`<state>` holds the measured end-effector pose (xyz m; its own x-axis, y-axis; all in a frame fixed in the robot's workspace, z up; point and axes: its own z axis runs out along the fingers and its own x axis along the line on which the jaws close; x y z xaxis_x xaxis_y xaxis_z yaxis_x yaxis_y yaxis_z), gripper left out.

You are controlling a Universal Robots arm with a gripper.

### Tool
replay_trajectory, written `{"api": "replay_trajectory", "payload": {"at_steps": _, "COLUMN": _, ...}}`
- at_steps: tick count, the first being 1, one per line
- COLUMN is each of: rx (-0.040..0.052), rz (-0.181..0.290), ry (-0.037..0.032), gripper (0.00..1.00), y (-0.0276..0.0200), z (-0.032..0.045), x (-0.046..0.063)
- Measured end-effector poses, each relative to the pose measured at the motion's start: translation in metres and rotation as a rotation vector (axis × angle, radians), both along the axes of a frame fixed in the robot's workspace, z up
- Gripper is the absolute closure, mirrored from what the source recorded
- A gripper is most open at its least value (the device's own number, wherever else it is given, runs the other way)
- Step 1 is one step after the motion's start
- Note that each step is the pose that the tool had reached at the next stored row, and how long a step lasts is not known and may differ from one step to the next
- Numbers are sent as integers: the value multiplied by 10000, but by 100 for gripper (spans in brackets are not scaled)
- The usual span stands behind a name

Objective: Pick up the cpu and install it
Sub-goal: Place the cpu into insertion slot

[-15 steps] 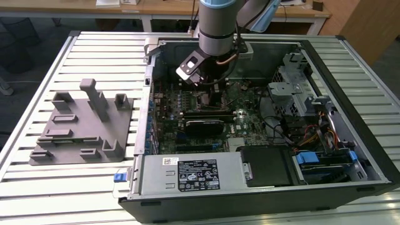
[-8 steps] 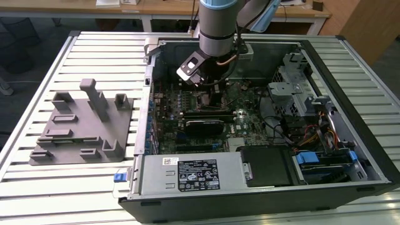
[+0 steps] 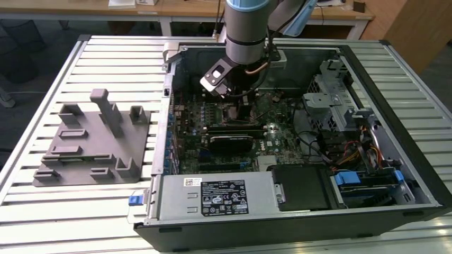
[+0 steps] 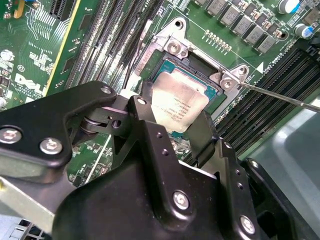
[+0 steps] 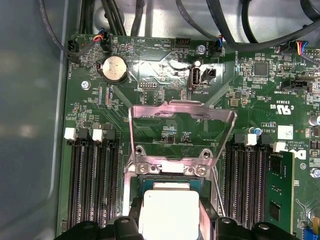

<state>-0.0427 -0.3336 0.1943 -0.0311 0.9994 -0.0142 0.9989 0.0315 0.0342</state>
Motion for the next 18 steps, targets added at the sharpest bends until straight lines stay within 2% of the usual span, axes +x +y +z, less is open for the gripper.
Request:
{"api": "replay_trajectory", "payload": {"at_steps": 7, "rx": -13, "rz": 1, "ry": -3, "gripper": 46, "y": 1, "z": -2, "x": 1}}
{"api": "replay_trajectory", "payload": {"at_steps": 8, "rx": -16, "rz": 1, "ry": -3, "gripper": 40, "y": 1, "z": -2, "x": 0}}
{"api": "replay_trajectory", "payload": {"at_steps": 11, "rx": -23, "rz": 0, "ry": -1, "gripper": 40, "y": 0, "z": 2, "x": 0}}
{"api": "replay_trajectory", "payload": {"at_steps": 18, "rx": -19, "rz": 0, "ry": -2, "gripper": 41, "y": 0, "z": 93, "x": 0}}
